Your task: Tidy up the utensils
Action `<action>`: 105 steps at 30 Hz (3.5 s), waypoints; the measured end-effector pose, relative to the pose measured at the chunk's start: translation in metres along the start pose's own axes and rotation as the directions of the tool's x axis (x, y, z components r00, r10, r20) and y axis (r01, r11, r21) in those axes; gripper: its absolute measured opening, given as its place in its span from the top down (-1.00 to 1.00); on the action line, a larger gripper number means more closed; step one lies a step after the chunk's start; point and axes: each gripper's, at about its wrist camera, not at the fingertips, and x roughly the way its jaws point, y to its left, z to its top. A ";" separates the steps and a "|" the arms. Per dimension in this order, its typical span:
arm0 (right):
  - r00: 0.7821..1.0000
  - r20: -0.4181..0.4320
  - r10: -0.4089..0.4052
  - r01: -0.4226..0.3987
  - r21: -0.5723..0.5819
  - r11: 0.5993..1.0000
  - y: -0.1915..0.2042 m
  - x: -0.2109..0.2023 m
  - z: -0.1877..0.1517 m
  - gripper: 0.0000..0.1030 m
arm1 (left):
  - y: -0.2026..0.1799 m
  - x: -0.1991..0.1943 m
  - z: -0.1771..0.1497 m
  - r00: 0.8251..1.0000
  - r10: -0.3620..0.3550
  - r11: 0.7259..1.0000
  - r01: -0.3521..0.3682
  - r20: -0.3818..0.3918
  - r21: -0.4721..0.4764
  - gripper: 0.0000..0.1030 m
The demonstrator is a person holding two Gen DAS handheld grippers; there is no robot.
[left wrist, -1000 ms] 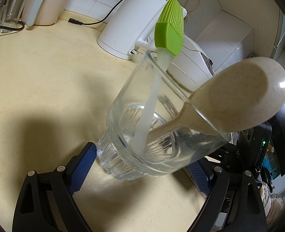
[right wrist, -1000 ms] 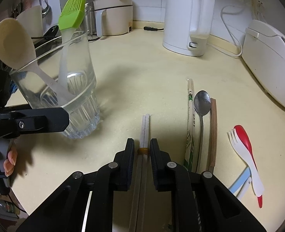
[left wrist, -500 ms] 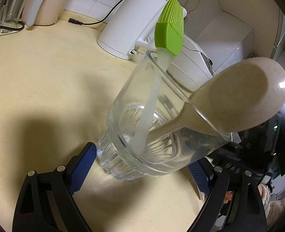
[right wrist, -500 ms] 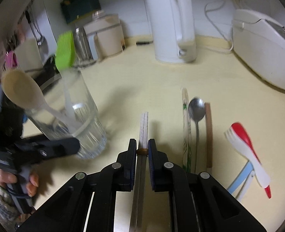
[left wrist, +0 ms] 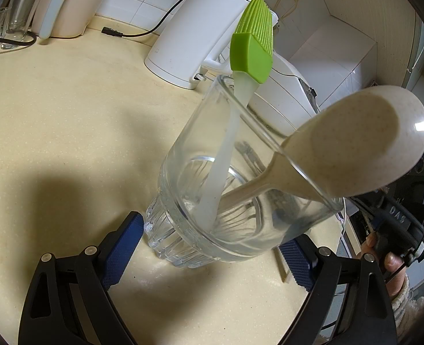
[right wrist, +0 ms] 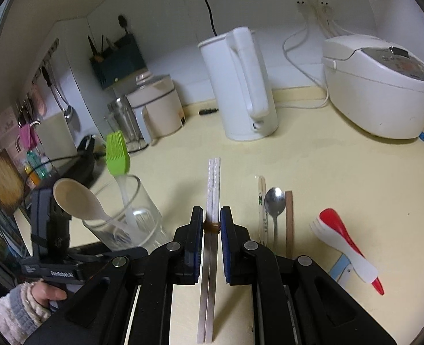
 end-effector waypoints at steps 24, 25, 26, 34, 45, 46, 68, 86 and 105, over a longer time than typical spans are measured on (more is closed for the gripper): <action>0.994 0.114 0.004 0.005 -0.076 0.997 0.016 -0.040 0.058 0.77 | 0.001 -0.001 0.000 1.000 -0.001 1.000 0.001 0.000 0.000 -0.80; 0.992 0.125 0.010 0.002 -0.092 0.996 0.022 -0.042 0.066 0.77 | 0.001 0.000 0.000 1.000 0.000 1.000 0.000 0.000 0.000 -0.80; 0.990 0.140 0.020 -0.004 -0.110 0.994 0.029 -0.044 0.075 0.77 | 0.001 0.000 0.000 1.000 -0.001 1.000 0.001 0.000 0.000 -0.80; 0.963 0.226 0.147 -0.103 -0.197 0.975 0.078 -0.047 0.125 0.77 | 0.001 0.000 0.000 1.000 -0.001 1.000 0.001 0.000 0.000 -0.80; 0.980 0.132 0.146 -0.109 -0.252 0.961 0.102 0.002 0.100 0.77 | 0.001 0.000 0.000 1.000 -0.001 1.000 0.001 0.000 0.000 -0.80; 0.982 0.125 0.141 -0.106 -0.256 0.961 0.101 0.004 0.097 0.77 | 0.001 0.000 0.000 1.000 -0.001 1.000 0.001 0.000 0.000 -0.80; 0.986 0.113 0.122 -0.091 -0.241 0.966 0.086 -0.022 0.076 0.33 | 0.001 0.000 0.000 1.000 -0.001 1.000 0.001 0.000 0.000 -0.81; 0.995 0.097 -0.038 0.031 0.073 0.997 -0.053 -0.093 0.013 0.33 | 0.001 0.000 0.000 1.000 -0.002 1.000 0.002 0.000 0.000 -0.81; 0.984 -0.179 -0.006 0.002 -0.021 1.000 -0.046 -0.049 -0.071 0.68 | 0.001 0.000 0.000 1.000 -0.002 1.000 0.002 0.000 0.000 -0.81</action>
